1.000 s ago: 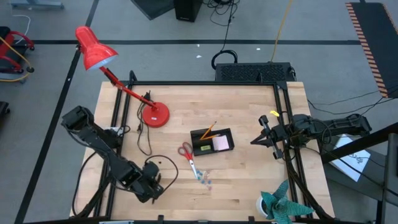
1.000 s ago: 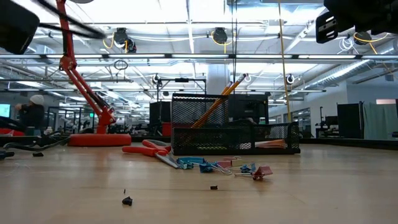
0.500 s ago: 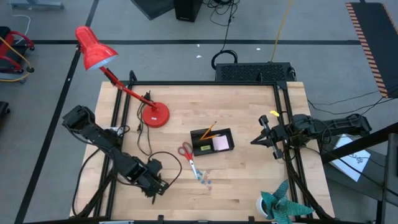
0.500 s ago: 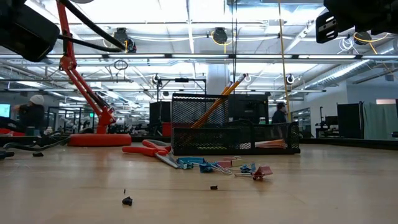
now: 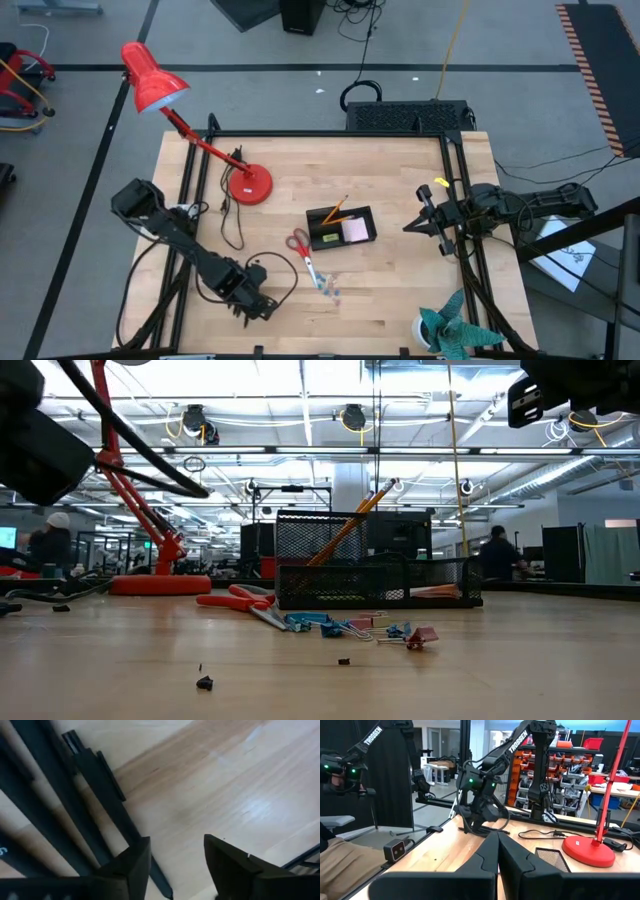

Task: Pick and place office supplies into organizer
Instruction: Put the black pen into the black desk organizer

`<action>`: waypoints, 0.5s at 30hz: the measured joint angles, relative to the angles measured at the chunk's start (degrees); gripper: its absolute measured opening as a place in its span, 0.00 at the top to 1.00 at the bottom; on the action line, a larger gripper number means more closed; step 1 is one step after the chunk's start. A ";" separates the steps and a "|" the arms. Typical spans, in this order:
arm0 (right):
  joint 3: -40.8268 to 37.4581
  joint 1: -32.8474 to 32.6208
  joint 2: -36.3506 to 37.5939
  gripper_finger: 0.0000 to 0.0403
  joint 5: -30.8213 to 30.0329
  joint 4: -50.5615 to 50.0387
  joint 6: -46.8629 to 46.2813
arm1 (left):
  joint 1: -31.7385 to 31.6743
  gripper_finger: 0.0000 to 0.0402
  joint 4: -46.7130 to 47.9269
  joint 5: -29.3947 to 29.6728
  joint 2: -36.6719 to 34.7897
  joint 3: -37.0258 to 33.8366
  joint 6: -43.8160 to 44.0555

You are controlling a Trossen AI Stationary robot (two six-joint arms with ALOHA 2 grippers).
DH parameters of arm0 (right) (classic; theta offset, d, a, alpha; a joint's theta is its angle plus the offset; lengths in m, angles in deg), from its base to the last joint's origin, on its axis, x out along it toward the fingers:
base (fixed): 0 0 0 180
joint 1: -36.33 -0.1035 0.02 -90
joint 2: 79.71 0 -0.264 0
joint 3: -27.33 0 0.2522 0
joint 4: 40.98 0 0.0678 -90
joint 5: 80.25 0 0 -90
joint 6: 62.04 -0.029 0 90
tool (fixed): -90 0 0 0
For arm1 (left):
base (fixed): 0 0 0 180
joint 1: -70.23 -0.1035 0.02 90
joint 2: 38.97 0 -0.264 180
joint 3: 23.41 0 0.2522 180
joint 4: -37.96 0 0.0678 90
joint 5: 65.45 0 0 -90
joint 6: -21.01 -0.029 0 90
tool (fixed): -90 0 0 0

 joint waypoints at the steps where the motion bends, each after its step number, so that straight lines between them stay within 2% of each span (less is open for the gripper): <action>1: 0.00 0.01 0.00 1.00 0.01 0.09 0.00 | -0.11 0.51 -0.05 -0.18 0.20 0.12 0.12; 6: 0.00 -0.01 -0.06 1.00 0.01 0.30 -0.07 | -0.12 0.49 -0.10 -0.48 0.23 0.10 0.13; 11: 0.00 -0.01 -0.04 1.00 0.01 0.30 -0.04 | -0.71 0.49 -0.04 -2.52 0.43 1.00 -4.42; 15: 0.00 0.01 -0.04 1.00 -0.01 0.30 -0.02 | -1.44 0.49 4.91 -2.77 0.40 4.25 -6.83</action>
